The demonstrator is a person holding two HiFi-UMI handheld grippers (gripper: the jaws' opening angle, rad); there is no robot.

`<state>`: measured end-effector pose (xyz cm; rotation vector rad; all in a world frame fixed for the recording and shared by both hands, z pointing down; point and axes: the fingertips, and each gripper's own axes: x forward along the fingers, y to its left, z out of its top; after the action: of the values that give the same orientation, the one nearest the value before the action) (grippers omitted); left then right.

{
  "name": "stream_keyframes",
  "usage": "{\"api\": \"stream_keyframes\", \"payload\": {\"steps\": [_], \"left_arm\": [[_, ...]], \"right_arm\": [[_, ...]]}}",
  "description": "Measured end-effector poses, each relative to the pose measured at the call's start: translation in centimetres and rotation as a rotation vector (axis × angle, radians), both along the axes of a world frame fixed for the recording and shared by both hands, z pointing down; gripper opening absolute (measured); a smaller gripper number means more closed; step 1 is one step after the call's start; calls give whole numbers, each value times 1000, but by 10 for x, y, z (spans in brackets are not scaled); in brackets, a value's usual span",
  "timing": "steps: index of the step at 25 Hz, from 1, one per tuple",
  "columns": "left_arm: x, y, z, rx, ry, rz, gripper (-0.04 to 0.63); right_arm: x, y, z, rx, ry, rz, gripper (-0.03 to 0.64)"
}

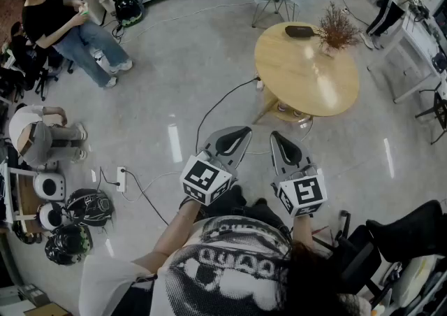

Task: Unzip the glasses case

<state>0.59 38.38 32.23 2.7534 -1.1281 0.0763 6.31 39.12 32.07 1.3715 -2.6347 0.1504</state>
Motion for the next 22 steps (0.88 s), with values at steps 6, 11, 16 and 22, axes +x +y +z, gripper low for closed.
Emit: {"api": "stream_keyframes", "payload": {"steps": [6, 11, 16, 22], "left_arm": [[-7, -5, 0, 4, -5, 49, 18], [-13, -11, 4, -12, 5, 61, 18], [-16, -20, 10, -22, 14, 69, 18], [-26, -55, 22, -66, 26, 13, 18]], "right_arm": [[-8, -8, 2, -15, -42, 43, 0], [-9, -11, 9, -33, -35, 52, 0], [-5, -27, 17, -60, -15, 67, 0], [-3, -61, 24, -86, -20, 49, 0]]}}
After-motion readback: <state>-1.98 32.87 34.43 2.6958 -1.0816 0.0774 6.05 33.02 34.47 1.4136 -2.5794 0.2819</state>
